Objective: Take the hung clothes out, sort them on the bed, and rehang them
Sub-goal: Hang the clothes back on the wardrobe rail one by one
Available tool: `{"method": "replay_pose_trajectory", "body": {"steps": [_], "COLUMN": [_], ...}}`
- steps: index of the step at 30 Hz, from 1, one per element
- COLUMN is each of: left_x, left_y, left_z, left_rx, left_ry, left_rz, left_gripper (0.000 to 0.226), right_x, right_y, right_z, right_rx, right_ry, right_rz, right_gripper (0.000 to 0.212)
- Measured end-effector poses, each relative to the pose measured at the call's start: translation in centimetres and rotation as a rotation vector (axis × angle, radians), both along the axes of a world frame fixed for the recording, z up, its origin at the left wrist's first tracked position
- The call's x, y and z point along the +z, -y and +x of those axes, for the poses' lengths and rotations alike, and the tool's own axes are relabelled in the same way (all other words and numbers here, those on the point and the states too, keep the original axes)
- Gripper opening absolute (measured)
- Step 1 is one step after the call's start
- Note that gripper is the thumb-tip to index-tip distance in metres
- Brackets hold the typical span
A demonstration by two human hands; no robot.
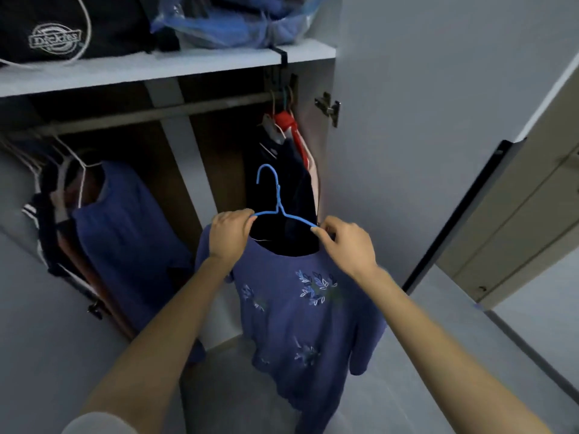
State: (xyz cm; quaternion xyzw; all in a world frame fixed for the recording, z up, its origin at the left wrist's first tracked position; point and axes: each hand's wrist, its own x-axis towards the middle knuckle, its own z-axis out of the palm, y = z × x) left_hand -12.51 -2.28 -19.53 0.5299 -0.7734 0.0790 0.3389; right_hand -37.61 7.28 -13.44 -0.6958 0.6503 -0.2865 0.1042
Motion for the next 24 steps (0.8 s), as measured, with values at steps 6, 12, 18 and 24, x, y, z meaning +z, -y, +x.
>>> {"method": "replay_pose_trajectory", "body": {"steps": [6,12,18,24], "left_x": [1.0,1.2,1.0,0.5], "left_y": [4.7,6.7,10.5,15.5], "left_z": [3.5,5.8,7.8,10.3], "left_rx": [0.198,0.354,0.420,0.399], "left_ry": [-0.011,0.001,0.059,0.055], "left_rz": [0.151,0.282,0.344,0.340], "left_gripper": [0.033,0.051,0.062,0.062], "right_x": [0.3,0.9,0.8,1.3], "right_y": [7.5,13.7,19.9,26.7], "right_z": [3.5,6.1,9.1,11.6], "right_rx": [0.078,0.107,0.054,-0.096], "right_ry": [0.025,0.115,0.192,0.308], "right_rz": [0.023,0.023,0.056,0.047], "right_gripper": [0.031,0.032,0.030,0.029]}}
